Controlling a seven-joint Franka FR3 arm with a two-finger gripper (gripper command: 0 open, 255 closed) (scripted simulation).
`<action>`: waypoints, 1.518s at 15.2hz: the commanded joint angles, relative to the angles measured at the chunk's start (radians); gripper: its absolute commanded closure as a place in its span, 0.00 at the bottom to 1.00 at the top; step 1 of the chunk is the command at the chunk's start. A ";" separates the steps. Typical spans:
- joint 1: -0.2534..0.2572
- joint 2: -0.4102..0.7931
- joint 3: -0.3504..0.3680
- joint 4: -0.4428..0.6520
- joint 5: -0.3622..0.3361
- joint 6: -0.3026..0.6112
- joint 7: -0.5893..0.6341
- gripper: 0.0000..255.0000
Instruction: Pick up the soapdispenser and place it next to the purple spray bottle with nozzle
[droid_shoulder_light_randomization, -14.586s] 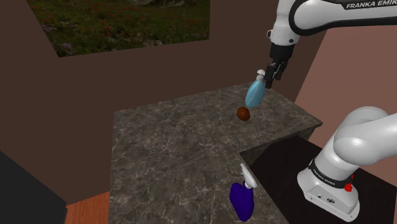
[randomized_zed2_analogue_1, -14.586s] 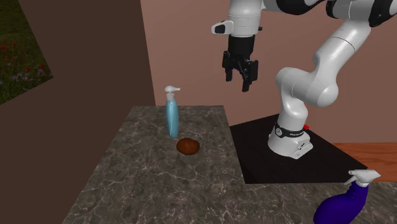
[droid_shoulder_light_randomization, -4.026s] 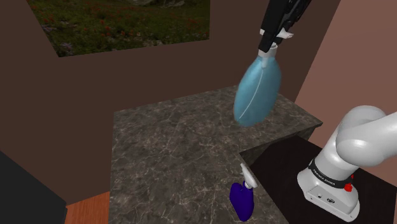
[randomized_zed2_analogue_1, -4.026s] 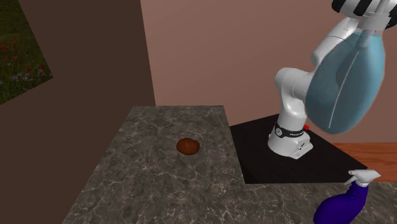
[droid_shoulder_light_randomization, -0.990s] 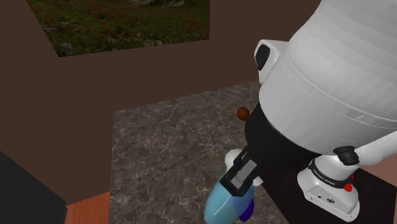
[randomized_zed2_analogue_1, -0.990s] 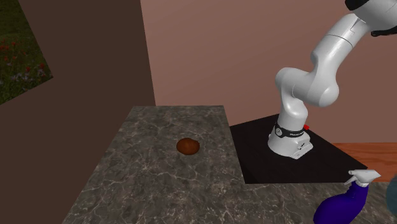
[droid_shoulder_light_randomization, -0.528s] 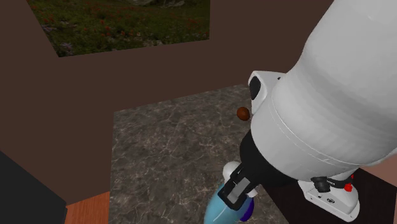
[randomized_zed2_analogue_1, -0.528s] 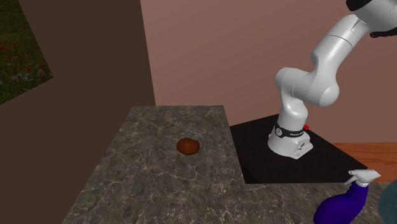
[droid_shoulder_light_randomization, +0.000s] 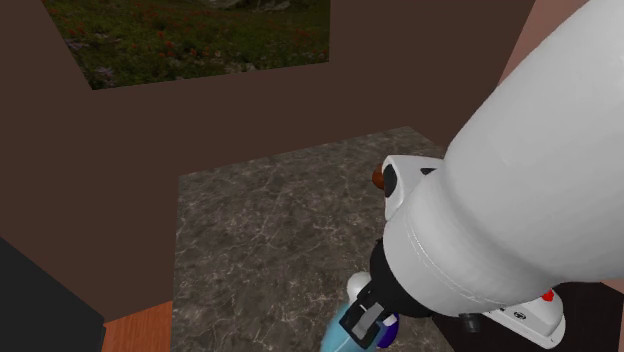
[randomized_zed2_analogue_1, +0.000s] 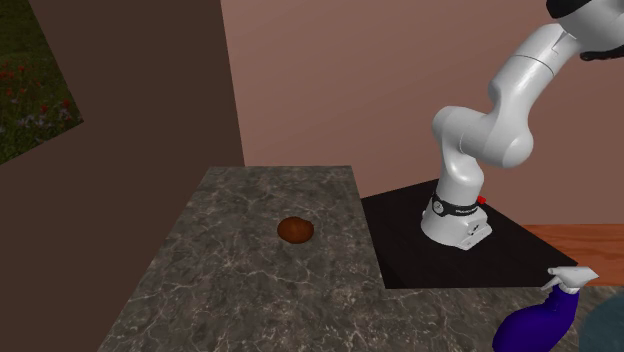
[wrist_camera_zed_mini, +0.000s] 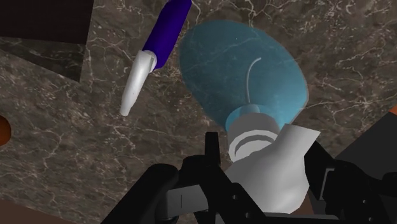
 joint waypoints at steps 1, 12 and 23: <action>0.004 -0.003 0.008 -0.026 0.007 0.025 0.001 1.00; -0.009 0.004 0.090 -0.140 0.040 0.163 0.016 1.00; -0.024 0.014 0.133 -0.180 0.053 0.221 0.024 1.00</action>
